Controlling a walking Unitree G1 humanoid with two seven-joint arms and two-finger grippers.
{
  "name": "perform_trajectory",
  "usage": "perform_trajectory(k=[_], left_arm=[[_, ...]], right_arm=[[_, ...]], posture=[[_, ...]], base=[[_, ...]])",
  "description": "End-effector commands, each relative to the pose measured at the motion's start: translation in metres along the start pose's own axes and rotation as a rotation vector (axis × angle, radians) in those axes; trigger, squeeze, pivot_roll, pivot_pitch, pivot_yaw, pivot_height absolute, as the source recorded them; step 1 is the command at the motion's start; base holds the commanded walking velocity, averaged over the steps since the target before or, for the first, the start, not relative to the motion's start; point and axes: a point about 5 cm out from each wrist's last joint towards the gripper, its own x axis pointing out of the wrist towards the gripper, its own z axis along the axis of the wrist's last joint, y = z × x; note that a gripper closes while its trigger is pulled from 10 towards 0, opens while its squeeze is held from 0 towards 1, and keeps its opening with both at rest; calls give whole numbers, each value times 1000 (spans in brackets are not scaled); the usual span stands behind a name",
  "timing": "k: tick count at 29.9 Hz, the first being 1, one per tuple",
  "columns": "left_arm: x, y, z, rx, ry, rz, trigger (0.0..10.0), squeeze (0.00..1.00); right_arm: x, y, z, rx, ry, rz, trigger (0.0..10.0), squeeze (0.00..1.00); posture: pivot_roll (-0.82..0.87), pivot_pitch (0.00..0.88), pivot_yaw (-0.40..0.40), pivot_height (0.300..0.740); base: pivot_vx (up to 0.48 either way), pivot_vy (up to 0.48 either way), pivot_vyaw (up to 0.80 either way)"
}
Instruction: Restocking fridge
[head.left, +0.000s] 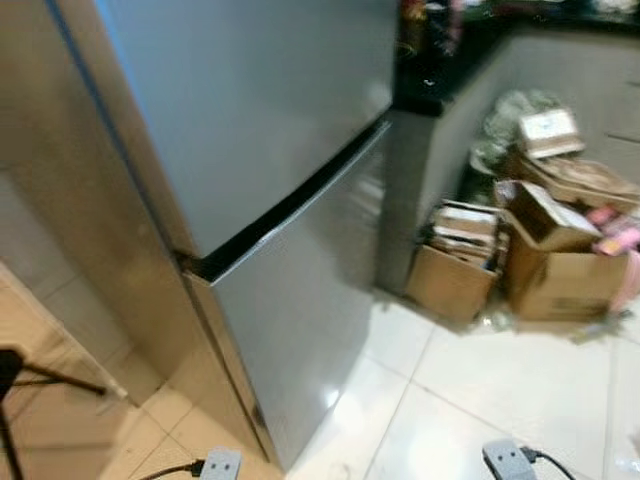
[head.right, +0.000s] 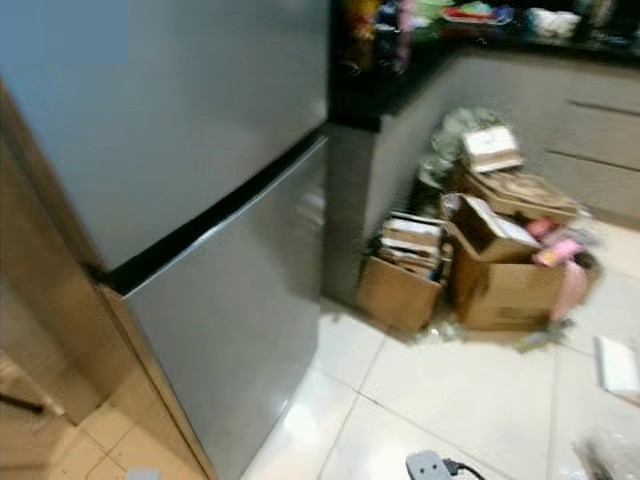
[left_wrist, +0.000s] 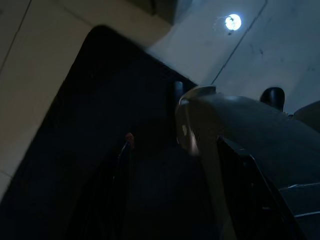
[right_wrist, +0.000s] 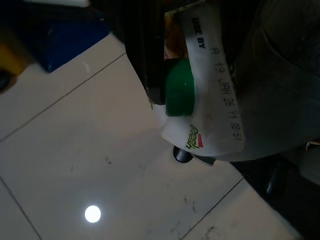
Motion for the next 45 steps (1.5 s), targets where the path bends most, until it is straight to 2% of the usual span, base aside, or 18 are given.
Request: perform_trajectory(k=[1,20,26,45], left_arm=[[-1,-6,-11,-5,42,-19,10000,0],[-1,-2,-10,-19,39,10,10000,0],[-1,-1,-11,-24,49,20,10000,0],[-2,0,-15,-4,73,24,10000,0]], right_arm=[[4,13,3,-4,-11,67,10000,0],[4,17,-1,-4,-2,101,10000,0],[3,12,1,-2,-3,49,10000,0],[4,15,-1,5,5,63,10000,0]], posture=[[-57,0,-35,740],[-57,0,-33,740],[-57,0,-31,740],[-55,0,-32,740]], base=[[0,0,775],[0,0,759],[0,0,0],[-28,0,0]])
